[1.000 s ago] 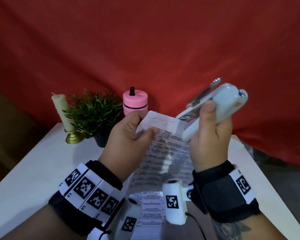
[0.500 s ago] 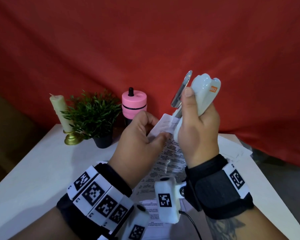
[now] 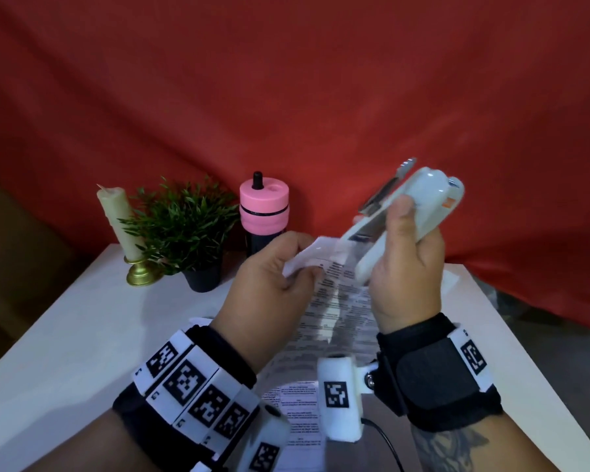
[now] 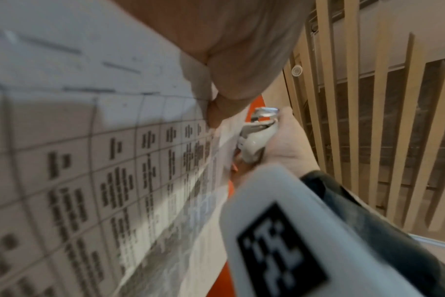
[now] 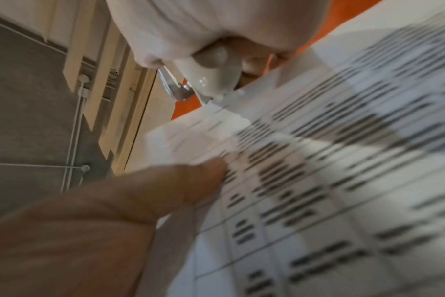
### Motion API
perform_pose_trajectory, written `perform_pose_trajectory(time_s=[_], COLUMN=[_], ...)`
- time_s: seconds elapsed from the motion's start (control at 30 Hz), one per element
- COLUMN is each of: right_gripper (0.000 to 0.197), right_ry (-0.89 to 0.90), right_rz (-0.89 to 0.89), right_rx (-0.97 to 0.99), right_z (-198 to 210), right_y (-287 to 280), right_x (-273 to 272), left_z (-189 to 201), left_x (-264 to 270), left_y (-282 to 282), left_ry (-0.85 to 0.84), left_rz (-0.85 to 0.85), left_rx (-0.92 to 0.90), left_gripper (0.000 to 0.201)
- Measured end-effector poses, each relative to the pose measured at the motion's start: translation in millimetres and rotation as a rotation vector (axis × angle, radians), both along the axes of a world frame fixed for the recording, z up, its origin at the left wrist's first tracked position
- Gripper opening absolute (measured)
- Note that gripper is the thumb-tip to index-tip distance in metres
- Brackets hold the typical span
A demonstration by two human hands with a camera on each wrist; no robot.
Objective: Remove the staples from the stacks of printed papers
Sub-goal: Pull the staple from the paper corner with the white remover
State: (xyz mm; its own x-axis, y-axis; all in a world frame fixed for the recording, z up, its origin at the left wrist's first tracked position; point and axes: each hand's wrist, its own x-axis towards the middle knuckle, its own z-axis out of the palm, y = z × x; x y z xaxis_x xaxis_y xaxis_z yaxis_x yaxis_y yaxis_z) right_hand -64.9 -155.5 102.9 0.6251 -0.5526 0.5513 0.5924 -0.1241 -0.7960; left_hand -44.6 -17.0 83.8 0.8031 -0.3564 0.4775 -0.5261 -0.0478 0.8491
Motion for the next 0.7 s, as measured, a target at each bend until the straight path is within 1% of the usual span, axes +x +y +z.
perform_pose_trajectory(time_s=[0.07, 0.1, 0.13, 0.17, 0.27, 0.33, 0.4, 0.47, 0.53, 0.63, 0.7], right_gripper=[0.055, 0.052, 0.045, 0.044, 0.05, 0.049, 0.041, 0.041, 0.04, 0.033, 0.043], right_ry=[-0.075, -0.122, -0.153, -0.177, -0.23, -0.285, -0.32, -0.344, -0.338, -0.285, -0.239], right_rz=[-0.054, -0.077, -0.091, -0.09, -0.061, -0.052, -0.049, -0.047, -0.037, -0.052, -0.085], right_rx=[0.025, 0.017, -0.01, -0.049, -0.14, -0.218, -0.286, -0.321, -0.296, -0.188, -0.133], right_z=[-4, -5, -5, -4, -2, -2, -2, -3, -4, -2, -1], right_y=[-6, -10, -13, -14, -15, -15, -14, -14, -13, -11, -10], right_x=[-4, -6, -7, -10, -15, -17, -16, -16, -16, -15, -14], left_z=[-2, -4, -4, -4, -1, 0, 1, 1, 3, 3, 4], left_x=[5, 7, 8, 9, 6, 4, 3, 2, 1, 0, -1], left_y=[4, 5, 6, 7, 7, 7, 7, 7, 8, 9, 8], left_ry=[-0.082, -0.125, -0.159, -0.187, -0.248, -0.275, -0.289, -0.284, -0.272, -0.282, -0.219], left_rz=[0.001, 0.0, 0.009, 0.022, 0.041, 0.037, 0.043, 0.049, 0.056, 0.088, 0.11], left_rx=[-0.107, -0.147, -0.17, -0.182, -0.186, -0.2, -0.197, -0.198, -0.196, -0.149, -0.116], left_gripper=[0.014, 0.016, 0.019, 0.021, 0.025, 0.021, 0.013, 0.011, 0.011, 0.017, 0.022])
